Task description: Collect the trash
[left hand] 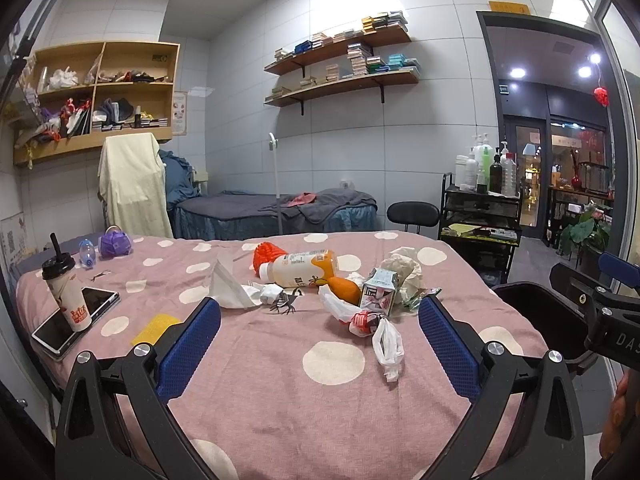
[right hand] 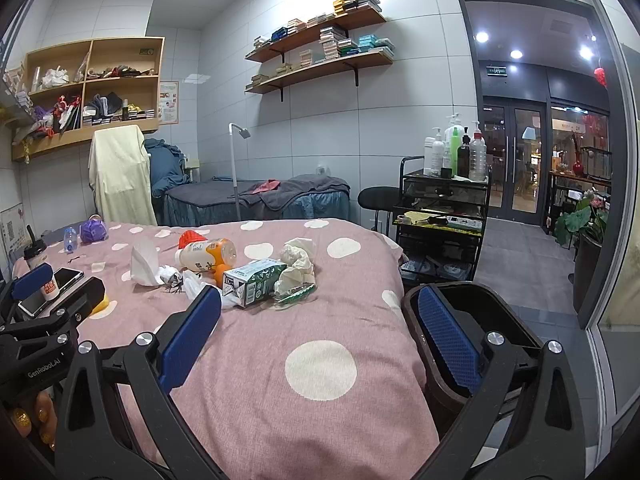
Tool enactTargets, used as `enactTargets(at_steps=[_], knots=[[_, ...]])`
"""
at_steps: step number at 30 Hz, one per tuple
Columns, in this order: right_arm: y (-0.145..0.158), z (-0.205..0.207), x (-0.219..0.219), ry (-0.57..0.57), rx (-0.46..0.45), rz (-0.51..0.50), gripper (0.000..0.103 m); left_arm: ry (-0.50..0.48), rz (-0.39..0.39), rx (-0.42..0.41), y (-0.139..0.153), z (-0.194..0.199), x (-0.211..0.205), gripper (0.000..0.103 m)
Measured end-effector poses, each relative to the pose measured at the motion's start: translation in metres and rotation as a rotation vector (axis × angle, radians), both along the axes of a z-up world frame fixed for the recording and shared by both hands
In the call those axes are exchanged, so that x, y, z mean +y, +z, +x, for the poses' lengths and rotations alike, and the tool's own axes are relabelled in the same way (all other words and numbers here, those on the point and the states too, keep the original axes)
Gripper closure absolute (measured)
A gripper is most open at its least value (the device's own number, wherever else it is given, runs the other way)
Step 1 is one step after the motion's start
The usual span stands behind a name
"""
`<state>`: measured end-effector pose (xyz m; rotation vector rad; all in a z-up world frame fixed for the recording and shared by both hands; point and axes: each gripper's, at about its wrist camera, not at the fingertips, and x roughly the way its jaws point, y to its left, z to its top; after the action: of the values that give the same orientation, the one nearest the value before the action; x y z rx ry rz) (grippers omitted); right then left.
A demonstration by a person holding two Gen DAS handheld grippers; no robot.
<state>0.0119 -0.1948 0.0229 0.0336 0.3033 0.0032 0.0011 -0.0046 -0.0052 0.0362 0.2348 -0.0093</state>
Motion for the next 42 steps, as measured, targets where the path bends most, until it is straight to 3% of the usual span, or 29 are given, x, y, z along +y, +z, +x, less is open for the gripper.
enactTargets(at_steps=[21,27,42], knots=[[-0.01,0.018,0.009,0.05,0.052,-0.013,0.006,0.016,0.001,0.057,-0.011,0.009,0.01,0.006],[-0.021,0.042,0.026,0.138,0.143,-0.024,0.006,0.064,0.005,0.118,-0.02,0.02,0.029,0.006],[-0.06,0.122,0.092,0.318,0.425,-0.059,0.006,0.158,-0.016,0.377,-0.055,0.078,0.117,0.006]])
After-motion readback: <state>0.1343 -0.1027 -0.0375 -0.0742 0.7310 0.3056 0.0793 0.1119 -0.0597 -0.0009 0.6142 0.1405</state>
